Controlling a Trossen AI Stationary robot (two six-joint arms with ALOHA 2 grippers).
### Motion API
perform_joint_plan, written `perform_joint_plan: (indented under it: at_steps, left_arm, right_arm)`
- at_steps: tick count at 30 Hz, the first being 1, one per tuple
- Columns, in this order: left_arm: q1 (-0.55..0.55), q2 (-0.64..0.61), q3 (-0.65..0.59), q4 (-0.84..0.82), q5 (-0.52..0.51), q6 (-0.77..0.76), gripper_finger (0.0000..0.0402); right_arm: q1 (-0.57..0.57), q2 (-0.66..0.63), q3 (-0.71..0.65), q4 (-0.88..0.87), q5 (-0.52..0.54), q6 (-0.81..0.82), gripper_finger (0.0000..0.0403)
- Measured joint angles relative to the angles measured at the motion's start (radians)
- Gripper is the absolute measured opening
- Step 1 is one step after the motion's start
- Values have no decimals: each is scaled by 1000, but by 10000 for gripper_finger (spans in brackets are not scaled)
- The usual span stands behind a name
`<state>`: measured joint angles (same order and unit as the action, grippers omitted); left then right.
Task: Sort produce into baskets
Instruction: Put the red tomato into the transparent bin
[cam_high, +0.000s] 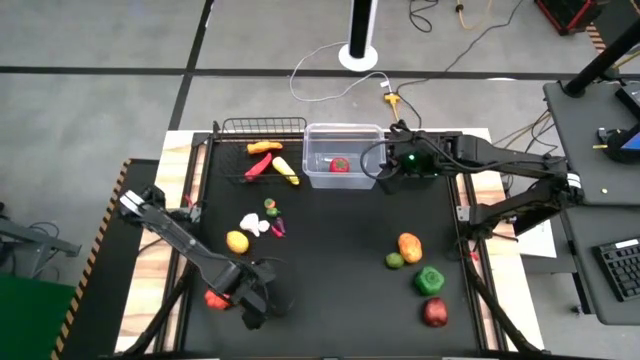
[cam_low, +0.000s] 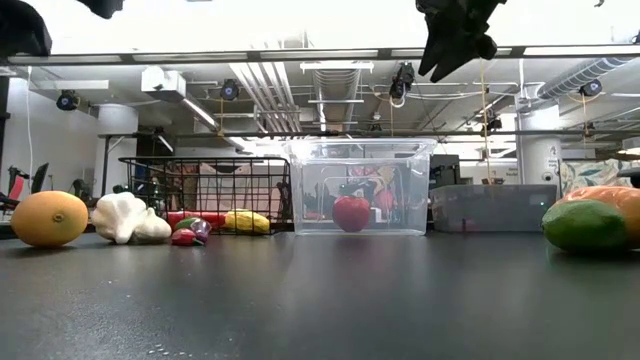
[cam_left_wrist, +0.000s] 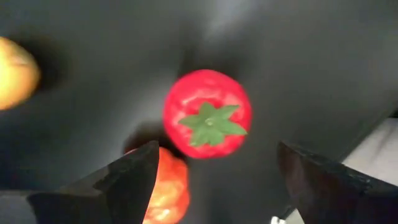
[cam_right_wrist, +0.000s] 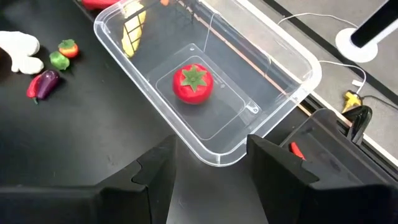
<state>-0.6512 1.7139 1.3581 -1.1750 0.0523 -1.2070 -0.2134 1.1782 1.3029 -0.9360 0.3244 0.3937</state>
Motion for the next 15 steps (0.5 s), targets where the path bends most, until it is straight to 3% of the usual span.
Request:
perform_joint_plan:
  at_steps: [6,15]
  left_arm:
    - [-8,94,129,-129,-84,8,307]
    - [-9,119,127,-94,-69,-14,307]
  right_arm:
    - [0,0,0,0,0,0,185]
    - [0,1,0,0,0,-4,185]
